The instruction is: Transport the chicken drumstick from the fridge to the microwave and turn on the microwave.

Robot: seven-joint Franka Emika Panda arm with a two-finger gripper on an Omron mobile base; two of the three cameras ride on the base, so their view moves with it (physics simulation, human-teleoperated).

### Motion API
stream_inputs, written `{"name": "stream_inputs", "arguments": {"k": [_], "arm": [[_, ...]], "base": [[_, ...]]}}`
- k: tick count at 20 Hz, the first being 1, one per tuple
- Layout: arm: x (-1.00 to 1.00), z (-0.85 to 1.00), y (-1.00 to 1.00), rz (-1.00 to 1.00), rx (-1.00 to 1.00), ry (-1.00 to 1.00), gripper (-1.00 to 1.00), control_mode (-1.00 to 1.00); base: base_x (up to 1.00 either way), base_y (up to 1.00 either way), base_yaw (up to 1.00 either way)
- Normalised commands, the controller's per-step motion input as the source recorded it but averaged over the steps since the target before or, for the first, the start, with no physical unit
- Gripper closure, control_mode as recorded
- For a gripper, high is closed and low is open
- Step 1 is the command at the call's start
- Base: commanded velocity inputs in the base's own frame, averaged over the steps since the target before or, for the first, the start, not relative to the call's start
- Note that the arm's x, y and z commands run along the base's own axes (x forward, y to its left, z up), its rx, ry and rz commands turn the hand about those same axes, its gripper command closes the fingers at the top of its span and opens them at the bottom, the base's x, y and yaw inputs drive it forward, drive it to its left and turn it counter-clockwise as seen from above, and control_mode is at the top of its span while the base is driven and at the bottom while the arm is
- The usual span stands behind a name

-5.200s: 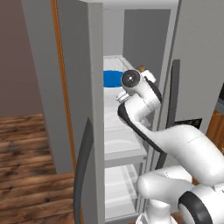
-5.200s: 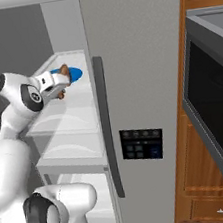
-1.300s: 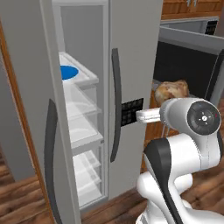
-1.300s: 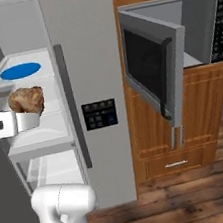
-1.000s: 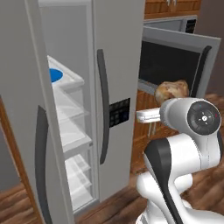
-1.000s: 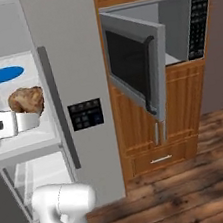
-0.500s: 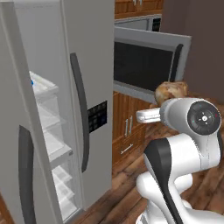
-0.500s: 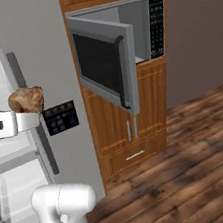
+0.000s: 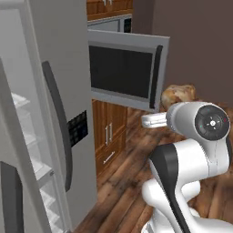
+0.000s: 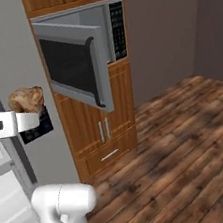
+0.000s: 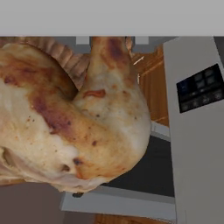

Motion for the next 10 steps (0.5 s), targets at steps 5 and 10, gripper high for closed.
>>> {"name": "stream_inputs", "arguments": {"k": [5,10], "arm": [[0.0,0.0,0.0,0.0,0.0,0.0,1.0,1.0],[0.0,0.0,0.0,0.0,0.0,0.0,1.0,1.0]], "base": [[0.0,-0.29,-0.33],[0.0,-0.31,-0.27]]}}
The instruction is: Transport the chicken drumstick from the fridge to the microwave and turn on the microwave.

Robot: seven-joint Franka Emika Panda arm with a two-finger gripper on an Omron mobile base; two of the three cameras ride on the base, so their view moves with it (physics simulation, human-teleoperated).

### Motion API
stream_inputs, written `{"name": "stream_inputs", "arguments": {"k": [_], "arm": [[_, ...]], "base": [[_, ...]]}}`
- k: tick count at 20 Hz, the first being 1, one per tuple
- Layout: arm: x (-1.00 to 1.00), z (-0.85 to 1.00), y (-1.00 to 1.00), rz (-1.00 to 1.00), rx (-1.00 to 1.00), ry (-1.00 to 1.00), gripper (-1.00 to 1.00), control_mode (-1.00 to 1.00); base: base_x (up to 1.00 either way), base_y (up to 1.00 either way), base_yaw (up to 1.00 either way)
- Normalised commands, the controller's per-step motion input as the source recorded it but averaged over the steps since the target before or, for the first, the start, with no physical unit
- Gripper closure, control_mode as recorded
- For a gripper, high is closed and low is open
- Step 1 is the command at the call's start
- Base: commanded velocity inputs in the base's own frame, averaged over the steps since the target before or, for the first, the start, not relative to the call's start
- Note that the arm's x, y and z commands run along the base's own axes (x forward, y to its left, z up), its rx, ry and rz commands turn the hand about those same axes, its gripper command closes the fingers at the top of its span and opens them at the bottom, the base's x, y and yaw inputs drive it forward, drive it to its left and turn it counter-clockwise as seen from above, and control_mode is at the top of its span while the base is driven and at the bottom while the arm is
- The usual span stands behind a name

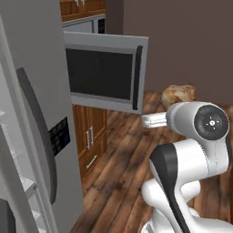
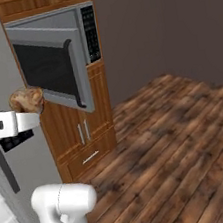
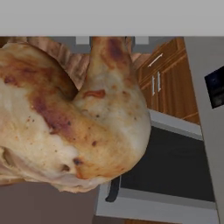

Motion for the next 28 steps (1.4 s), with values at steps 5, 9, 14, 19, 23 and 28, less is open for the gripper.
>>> {"name": "stream_inputs", "arguments": {"k": [5,9,14,19,23,28], "arm": [[0.0,0.0,0.0,0.0,0.0,0.0,1.0,1.0],[0.0,0.0,0.0,0.0,0.0,0.0,1.0,1.0],[0.0,0.0,0.0,0.0,0.0,0.0,1.0,1.0],[0.0,0.0,0.0,0.0,0.0,0.0,1.0,1.0],[0.0,0.0,0.0,0.0,0.0,0.0,1.0,1.0],[0.0,0.0,0.0,0.0,0.0,0.0,1.0,1.0]], "base": [[0.0,-0.37,-0.23],[0.0,-0.46,-0.19],[0.0,-0.47,-0.17],[0.11,-0.4,-0.13],[0.16,-0.42,-0.13],[0.27,-0.46,-0.11]]}}
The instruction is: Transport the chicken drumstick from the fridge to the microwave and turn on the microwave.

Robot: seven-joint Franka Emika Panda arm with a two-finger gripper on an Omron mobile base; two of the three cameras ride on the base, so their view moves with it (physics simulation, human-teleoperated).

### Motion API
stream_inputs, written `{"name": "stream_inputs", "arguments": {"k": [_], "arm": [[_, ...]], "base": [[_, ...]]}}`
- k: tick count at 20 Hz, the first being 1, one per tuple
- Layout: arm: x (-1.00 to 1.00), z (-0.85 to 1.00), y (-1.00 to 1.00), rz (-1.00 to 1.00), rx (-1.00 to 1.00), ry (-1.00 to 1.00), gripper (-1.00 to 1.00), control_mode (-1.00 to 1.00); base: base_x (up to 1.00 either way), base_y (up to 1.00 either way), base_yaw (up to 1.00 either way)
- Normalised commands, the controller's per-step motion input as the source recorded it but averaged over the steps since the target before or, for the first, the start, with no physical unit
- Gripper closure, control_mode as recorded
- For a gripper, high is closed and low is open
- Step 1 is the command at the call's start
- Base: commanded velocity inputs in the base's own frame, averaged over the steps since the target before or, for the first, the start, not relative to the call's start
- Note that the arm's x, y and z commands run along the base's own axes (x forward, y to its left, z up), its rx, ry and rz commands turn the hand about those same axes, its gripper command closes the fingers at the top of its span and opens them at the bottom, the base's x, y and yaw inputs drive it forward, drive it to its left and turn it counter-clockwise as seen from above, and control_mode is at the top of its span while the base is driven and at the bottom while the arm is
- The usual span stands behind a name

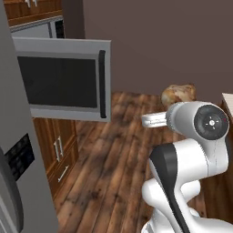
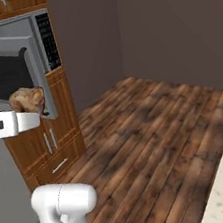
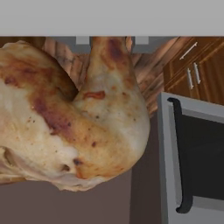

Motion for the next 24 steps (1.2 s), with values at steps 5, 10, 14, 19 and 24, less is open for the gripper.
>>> {"name": "stream_inputs", "arguments": {"k": [5,10,14,19,24], "arm": [[0.0,0.0,0.0,0.0,0.0,0.0,1.0,1.0],[0.0,0.0,0.0,0.0,0.0,0.0,1.0,1.0],[0.0,0.0,0.0,0.0,0.0,0.0,1.0,1.0],[0.0,0.0,0.0,0.0,0.0,0.0,1.0,1.0],[0.0,0.0,0.0,0.0,0.0,0.0,1.0,1.0]], "base": [[0.29,-0.58,-0.06],[0.32,-0.67,0.0],[0.43,-0.72,0.0],[0.55,-0.79,0.0],[0.64,-0.86,0.03]]}}
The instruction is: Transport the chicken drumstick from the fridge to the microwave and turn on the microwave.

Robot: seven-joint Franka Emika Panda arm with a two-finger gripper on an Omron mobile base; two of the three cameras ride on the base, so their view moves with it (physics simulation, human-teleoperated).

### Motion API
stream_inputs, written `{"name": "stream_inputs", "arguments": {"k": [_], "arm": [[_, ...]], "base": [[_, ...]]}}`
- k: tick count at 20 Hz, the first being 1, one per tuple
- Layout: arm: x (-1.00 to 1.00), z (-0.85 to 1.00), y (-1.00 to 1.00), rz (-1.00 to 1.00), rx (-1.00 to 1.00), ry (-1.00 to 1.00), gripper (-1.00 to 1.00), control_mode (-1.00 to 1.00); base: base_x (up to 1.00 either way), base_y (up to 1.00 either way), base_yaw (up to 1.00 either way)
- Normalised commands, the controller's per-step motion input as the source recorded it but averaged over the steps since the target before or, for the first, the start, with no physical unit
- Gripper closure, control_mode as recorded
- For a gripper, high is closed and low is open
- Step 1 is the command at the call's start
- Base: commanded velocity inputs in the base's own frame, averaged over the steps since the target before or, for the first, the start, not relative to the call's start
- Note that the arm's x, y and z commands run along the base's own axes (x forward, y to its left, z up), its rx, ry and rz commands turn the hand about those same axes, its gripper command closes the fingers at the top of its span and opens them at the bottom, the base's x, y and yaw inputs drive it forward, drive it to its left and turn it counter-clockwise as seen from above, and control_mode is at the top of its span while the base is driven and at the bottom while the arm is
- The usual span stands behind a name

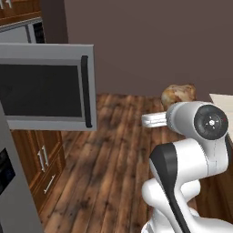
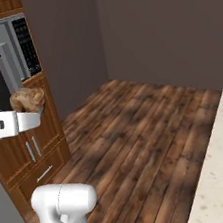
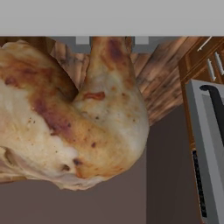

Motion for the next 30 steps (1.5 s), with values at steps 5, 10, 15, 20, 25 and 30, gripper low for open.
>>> {"name": "stream_inputs", "arguments": {"k": [5,10,15,20,25,30], "arm": [[0.0,0.0,0.0,0.0,0.0,0.0,1.0,1.0],[0.0,0.0,0.0,0.0,0.0,0.0,1.0,1.0],[0.0,0.0,0.0,0.0,0.0,0.0,1.0,1.0],[0.0,0.0,0.0,0.0,0.0,0.0,1.0,1.0],[0.0,0.0,0.0,0.0,0.0,0.0,1.0,1.0],[0.0,0.0,0.0,0.0,0.0,0.0,1.0,1.0]], "base": [[0.78,-0.95,0.15],[0.94,-1.0,0.19],[1.0,-1.0,0.06],[1.0,-0.94,-0.06],[1.0,-0.83,-0.26],[1.0,-0.66,-0.29]]}}
